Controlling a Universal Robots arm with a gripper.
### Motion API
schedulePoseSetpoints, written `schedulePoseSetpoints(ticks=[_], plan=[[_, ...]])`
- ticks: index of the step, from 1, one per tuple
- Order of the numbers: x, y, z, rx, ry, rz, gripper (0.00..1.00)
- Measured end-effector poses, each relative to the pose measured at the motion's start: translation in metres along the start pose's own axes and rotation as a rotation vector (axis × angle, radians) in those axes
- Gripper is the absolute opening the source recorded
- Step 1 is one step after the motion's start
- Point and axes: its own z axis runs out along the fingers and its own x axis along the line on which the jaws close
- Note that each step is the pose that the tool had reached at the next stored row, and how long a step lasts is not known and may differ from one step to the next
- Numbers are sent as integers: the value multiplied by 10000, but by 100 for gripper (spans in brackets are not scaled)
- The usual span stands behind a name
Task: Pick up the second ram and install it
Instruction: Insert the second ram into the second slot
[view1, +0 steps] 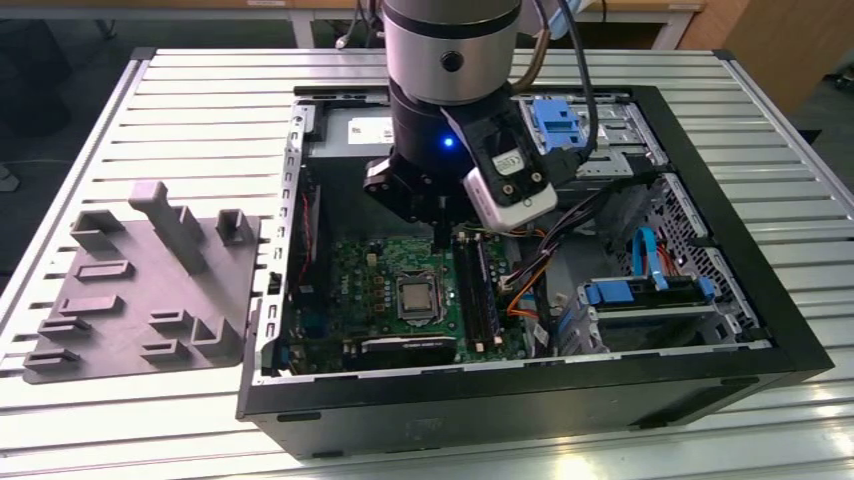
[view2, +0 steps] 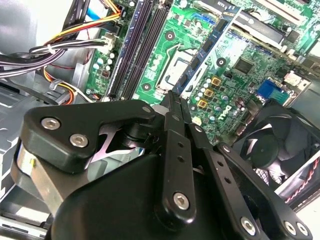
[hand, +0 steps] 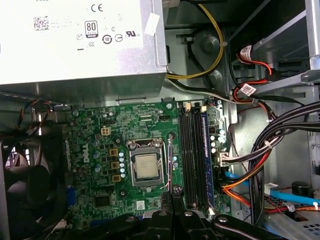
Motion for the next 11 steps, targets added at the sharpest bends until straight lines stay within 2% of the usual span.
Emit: schedulePoseSetpoints(ticks=[11], plan=[[-39,4,20,-1,-1,0,12]])
